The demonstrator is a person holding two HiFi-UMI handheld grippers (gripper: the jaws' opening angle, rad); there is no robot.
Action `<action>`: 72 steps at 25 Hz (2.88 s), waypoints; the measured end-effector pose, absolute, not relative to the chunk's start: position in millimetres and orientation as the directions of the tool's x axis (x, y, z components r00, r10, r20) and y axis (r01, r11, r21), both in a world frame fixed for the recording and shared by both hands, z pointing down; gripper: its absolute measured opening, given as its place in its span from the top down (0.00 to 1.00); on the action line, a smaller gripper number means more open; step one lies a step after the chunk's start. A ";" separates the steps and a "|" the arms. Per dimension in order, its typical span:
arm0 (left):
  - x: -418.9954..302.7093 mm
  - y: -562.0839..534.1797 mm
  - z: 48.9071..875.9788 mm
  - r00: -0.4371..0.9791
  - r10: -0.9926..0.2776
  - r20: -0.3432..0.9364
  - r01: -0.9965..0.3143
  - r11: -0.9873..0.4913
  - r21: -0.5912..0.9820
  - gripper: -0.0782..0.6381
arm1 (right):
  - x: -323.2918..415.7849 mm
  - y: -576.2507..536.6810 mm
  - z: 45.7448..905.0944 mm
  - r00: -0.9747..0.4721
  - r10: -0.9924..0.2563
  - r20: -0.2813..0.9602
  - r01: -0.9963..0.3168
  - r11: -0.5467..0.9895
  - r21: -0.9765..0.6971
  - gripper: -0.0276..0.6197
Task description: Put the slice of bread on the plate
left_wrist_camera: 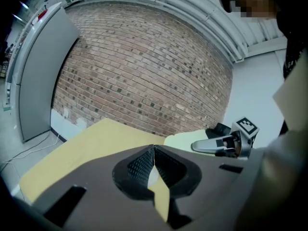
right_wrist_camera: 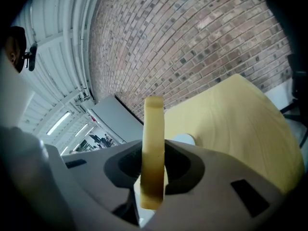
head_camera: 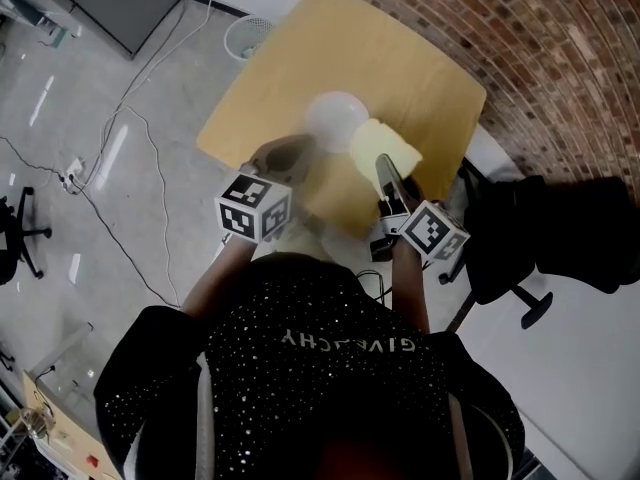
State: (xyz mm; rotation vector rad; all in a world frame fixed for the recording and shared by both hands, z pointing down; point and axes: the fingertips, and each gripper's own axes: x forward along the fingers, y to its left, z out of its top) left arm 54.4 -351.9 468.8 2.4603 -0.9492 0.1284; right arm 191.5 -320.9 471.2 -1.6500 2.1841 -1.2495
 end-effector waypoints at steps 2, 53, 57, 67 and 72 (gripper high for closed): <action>51.8 -367.2 472.0 0.751 -0.603 0.270 -0.656 -0.631 0.415 0.88 | 188.4 -337.6 475.9 -0.427 -0.827 0.366 -0.711 0.057 -0.701 0.81; 19.7 -386.5 486.4 0.688 -0.678 0.260 -0.701 -0.527 0.480 0.88 | 205.2 -391.4 573.0 -0.167 -0.593 0.787 -0.983 0.035 -0.183 0.24; 15.4 -379.3 478.9 0.674 -0.690 0.265 -0.723 -0.542 0.428 0.88 | 208.7 -383.5 510.5 -0.314 -0.771 0.555 -0.920 0.101 -0.380 0.24; 43.7 -344.2 448.9 0.715 -0.665 0.217 -0.691 -0.624 0.364 0.88 | 168.7 -331.2 430.5 -0.461 -0.841 0.282 -0.842 0.314 -0.439 0.94; 53.1 -323.2 433.2 0.725 -0.663 0.186 -0.682 -0.654 0.326 0.88 | 140.6 -307.2 421.7 -0.470 -0.844 0.256 -0.867 0.389 -0.311 0.94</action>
